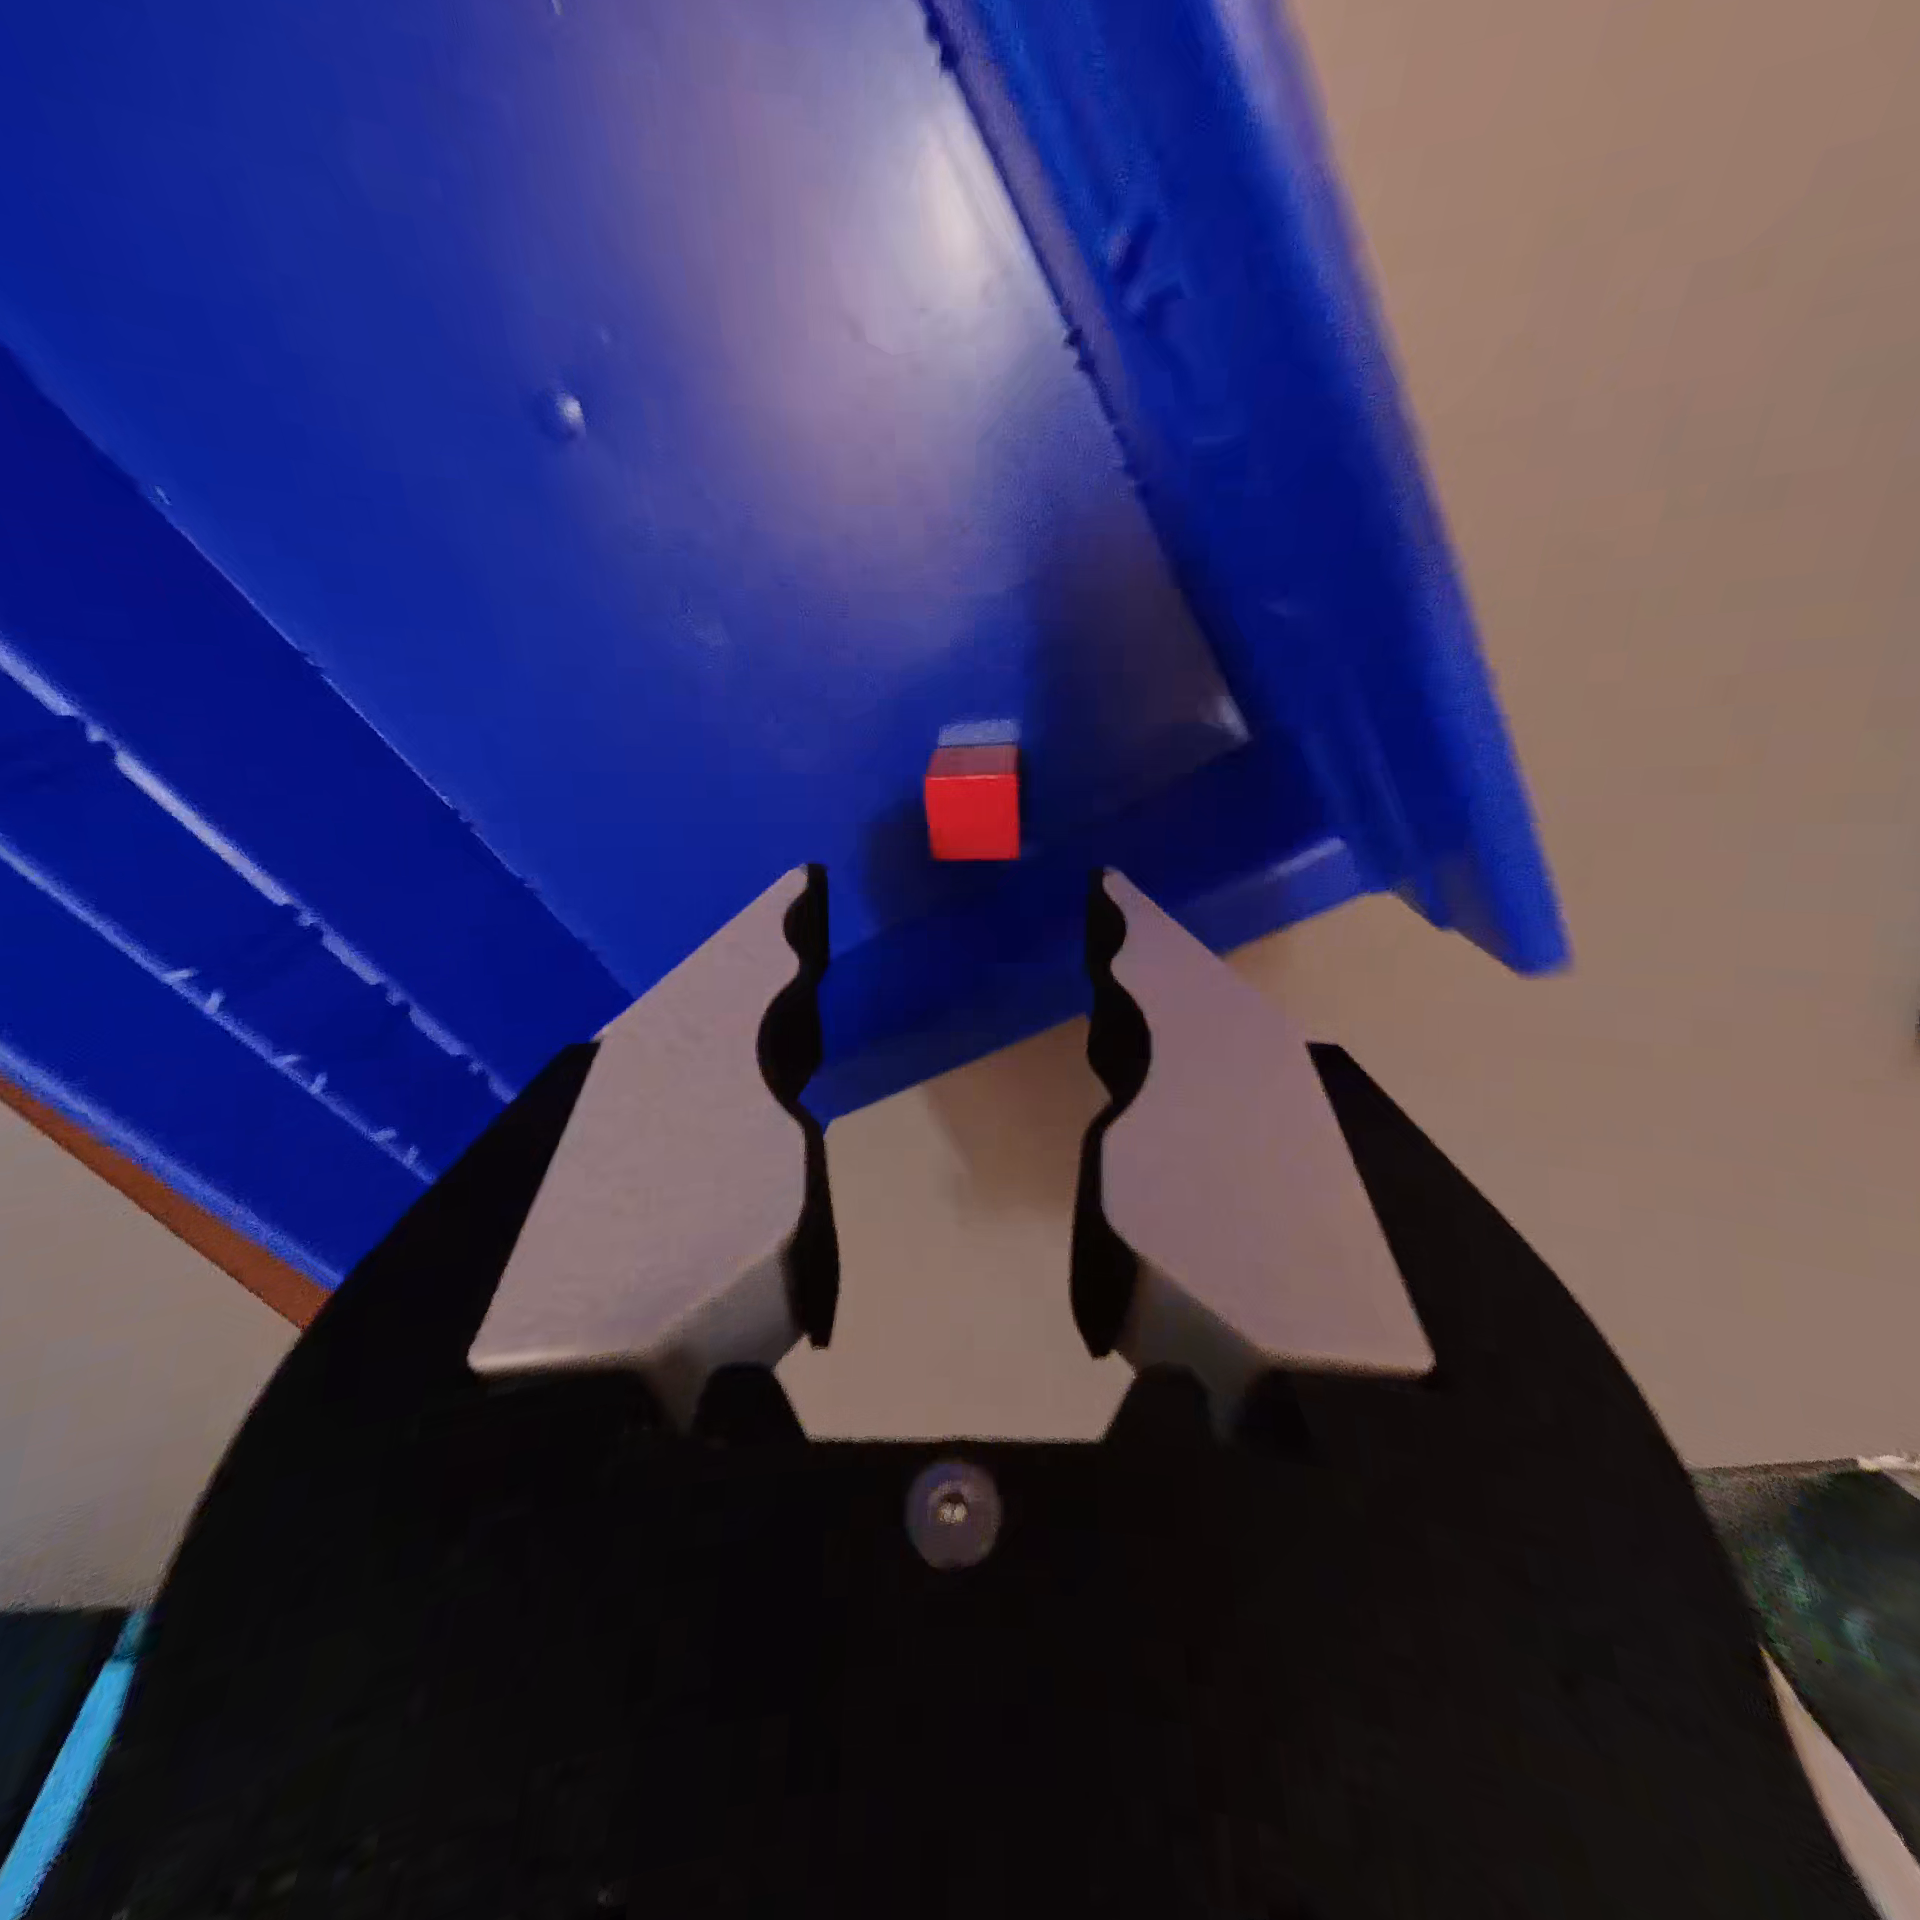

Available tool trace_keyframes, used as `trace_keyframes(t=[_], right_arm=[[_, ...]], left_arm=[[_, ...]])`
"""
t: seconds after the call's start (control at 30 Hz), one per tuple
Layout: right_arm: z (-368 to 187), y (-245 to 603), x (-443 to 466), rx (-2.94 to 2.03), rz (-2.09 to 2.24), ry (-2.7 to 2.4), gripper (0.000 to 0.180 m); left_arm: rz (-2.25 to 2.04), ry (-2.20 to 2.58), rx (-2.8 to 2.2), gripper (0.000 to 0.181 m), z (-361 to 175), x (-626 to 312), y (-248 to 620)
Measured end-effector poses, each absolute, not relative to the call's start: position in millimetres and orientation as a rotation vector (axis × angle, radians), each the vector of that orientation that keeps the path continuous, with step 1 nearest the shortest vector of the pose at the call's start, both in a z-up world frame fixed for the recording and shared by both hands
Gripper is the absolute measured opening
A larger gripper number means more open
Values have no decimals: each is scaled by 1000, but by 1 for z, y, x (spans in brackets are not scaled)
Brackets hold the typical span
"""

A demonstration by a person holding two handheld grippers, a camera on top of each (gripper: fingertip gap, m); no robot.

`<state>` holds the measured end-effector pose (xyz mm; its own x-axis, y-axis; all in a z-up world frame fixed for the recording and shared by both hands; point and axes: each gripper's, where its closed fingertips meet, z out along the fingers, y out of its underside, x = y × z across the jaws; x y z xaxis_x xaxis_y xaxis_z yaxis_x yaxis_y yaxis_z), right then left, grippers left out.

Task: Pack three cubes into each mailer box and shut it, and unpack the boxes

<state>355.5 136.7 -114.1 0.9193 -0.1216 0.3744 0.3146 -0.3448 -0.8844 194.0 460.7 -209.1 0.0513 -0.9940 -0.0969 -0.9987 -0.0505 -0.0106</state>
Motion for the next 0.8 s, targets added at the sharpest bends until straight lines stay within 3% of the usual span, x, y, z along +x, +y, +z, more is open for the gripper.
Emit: trace_keyframes(t=[0.03,0.27,0.37,0.43,0.6,0.8], right_arm=[[-114,137,355,-1874,-456,-146,3],[-113,137,355,-1876,-467,-156,3],[-113,137,354,-1875,-472,-159,3],[-112,137,353,-1872,-476,-164,3],[-110,138,353,-1870,-481,-170,3],[-110,138,353,-1874,-493,-175,3]], left_arm=[[130,2112,-2256,47,-216,193,464],[231,2137,-2423,47,-249,187,463],[223,2136,-2494,19,-256,182,460],[182,2125,-2450,19,-250,188,463],[-256,2064,-2189,19,-179,224,439],[-846,2154,-1622,19,-90,216,304]])
